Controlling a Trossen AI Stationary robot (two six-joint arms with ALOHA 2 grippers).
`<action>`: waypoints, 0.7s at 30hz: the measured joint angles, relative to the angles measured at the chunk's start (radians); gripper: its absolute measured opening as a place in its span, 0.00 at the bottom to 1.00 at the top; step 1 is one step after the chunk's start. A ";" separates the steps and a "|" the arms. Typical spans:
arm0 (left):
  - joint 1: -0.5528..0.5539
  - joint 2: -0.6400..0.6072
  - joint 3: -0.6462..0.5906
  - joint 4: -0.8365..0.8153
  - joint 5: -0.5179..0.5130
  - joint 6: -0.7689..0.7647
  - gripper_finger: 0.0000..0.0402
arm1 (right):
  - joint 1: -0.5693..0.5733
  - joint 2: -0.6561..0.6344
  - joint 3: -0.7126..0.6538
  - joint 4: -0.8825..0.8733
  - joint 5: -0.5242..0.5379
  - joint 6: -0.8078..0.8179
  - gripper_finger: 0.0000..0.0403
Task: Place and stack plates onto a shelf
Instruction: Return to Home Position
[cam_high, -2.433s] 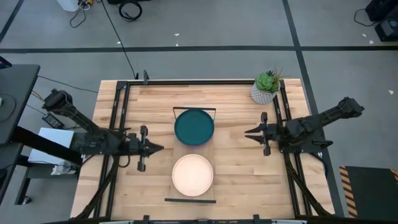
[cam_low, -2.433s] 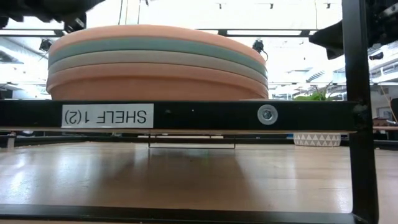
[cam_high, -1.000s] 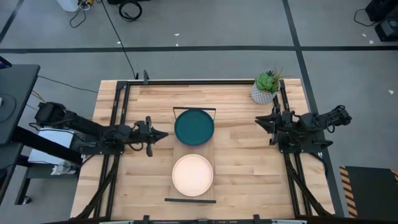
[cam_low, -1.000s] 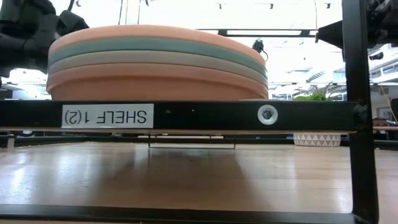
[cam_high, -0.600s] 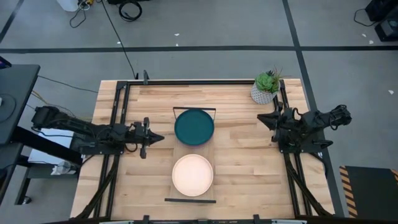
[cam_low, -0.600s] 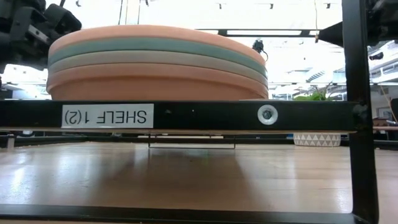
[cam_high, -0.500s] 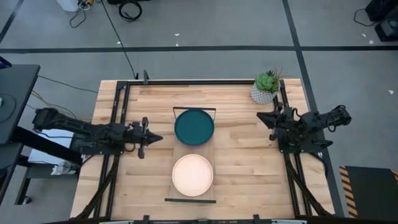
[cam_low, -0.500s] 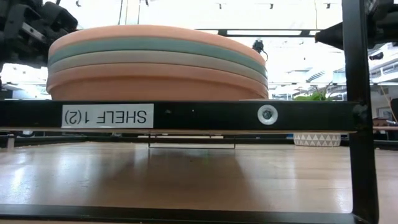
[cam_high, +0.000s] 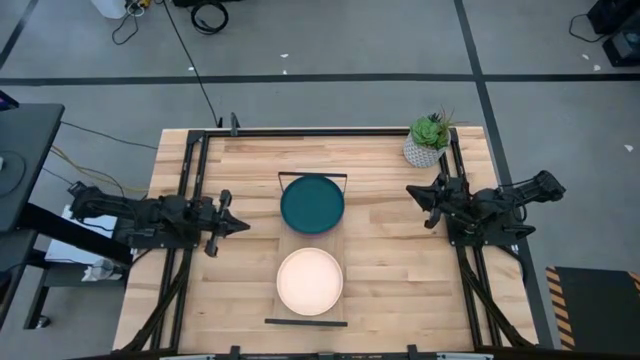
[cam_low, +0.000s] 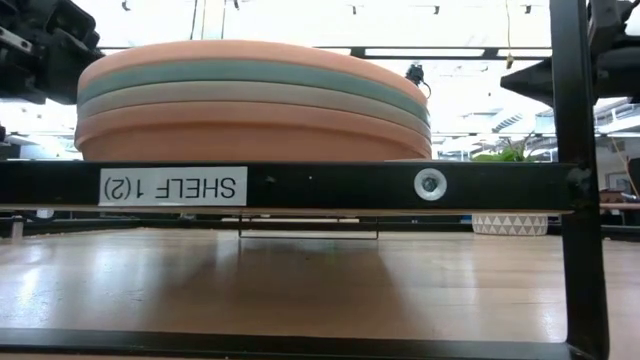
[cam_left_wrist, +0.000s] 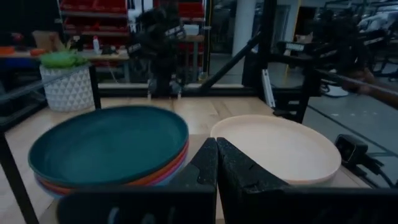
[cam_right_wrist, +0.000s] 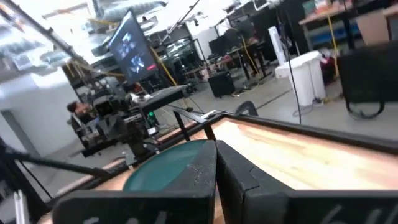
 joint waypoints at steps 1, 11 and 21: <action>0.000 -0.033 0.000 -0.021 0.005 0.007 0.01 | 0.000 0.000 0.000 0.001 0.001 0.023 0.04; 0.000 -0.105 -0.001 -0.032 0.159 0.021 0.01 | 0.000 0.003 0.000 0.010 -0.067 0.086 0.07; 0.000 -0.094 -0.001 -0.030 0.165 -0.235 0.11 | 0.000 0.004 0.000 0.025 -0.086 0.086 0.07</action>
